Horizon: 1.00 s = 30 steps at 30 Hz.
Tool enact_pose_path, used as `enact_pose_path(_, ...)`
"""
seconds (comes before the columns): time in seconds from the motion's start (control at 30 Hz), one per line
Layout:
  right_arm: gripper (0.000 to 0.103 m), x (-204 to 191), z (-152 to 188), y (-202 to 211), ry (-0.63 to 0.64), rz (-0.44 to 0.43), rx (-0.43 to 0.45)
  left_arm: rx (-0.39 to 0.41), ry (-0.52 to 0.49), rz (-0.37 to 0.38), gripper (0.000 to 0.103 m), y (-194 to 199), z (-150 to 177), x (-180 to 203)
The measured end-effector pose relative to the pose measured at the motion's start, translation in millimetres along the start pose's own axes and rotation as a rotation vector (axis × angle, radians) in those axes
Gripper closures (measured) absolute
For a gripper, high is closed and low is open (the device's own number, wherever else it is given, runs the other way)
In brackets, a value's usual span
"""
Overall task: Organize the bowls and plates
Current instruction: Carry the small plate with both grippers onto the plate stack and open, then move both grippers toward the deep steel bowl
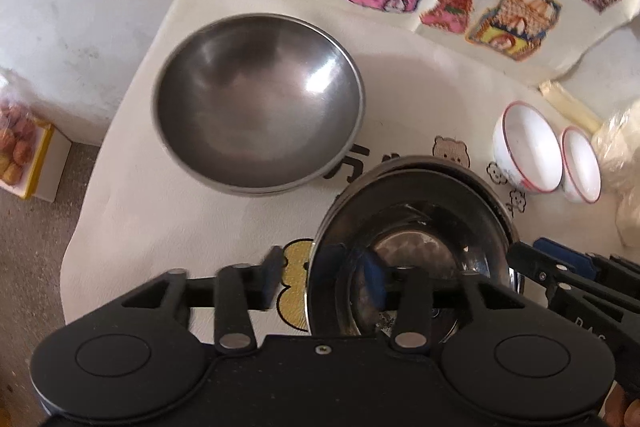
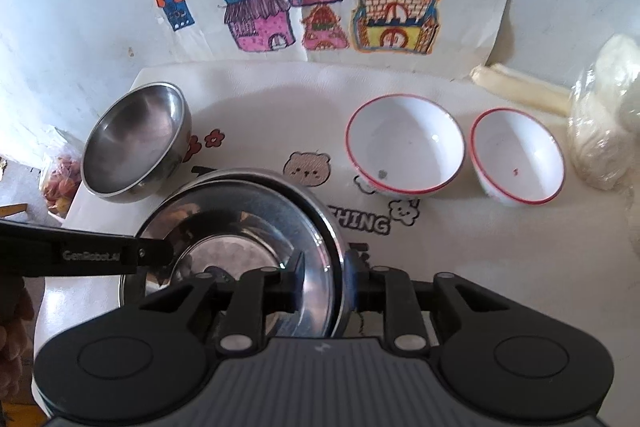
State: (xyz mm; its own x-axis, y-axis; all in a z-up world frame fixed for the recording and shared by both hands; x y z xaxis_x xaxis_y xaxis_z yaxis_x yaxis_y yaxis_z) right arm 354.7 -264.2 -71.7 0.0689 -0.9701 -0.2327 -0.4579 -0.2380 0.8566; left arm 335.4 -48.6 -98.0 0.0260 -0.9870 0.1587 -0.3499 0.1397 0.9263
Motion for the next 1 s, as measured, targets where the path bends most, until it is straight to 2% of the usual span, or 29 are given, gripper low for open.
enact_pose_path(0.03, 0.075, 2, 0, 3, -0.005, 0.0, 0.011, 0.01, 0.012, 0.006, 0.041, 4, 1, -2)
enact_pose_path(0.13, 0.07, 6, 1, 13, -0.024, -0.007, 0.046, 0.045, 0.025, 0.01, 0.03, 15, 4, -7)
enact_pose_path(0.17, 0.066, 7, 2, 17, -0.028, -0.009, 0.059, 0.059, 0.023, 0.007, 0.029, 20, 5, -9)
enact_pose_path(0.23, 0.058, 9, 3, 26, -0.034, -0.013, 0.082, 0.086, 0.018, 0.008, 0.019, 30, 6, -12)
enact_pose_path(0.3, 0.045, 10, 5, 37, -0.044, -0.017, 0.108, 0.11, 0.014, 0.009, 0.016, 40, 7, -15)
enact_pose_path(0.33, 0.042, 11, 6, 41, -0.049, -0.019, 0.116, 0.119, 0.008, 0.01, 0.013, 46, 8, -15)
enact_pose_path(0.4, 0.033, 10, 8, 51, -0.059, -0.021, 0.133, 0.135, -0.004, 0.018, 0.011, 57, 9, -18)
enact_pose_path(0.53, 0.027, 4, 12, 71, -0.053, -0.019, 0.158, 0.171, -0.018, 0.04, 0.01, 80, 8, -22)
enact_pose_path(0.7, 0.011, -11, 17, 94, -0.058, -0.021, 0.19, 0.232, -0.03, 0.079, 0.001, 108, 9, -29)
enact_pose_path(1.0, 0.0, -40, 25, 119, -0.034, 0.036, 0.255, 0.325, -0.052, 0.132, 0.001, 133, 22, -48)
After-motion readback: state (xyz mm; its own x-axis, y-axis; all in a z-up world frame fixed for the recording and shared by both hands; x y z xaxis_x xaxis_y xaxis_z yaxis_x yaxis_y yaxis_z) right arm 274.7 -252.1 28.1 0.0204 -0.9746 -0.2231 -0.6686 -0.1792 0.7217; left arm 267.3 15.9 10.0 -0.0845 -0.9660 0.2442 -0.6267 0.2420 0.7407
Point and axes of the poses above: each gripper's, at about its wrist camera, not at the fingertips, and y roughly against the way its jaws point, x to its right, z to its underside, the point moved 1 cm from there along -y, roughly the way its jaws point, and after that the axes turned 11 degrees about -y, right-handed, at the moved point
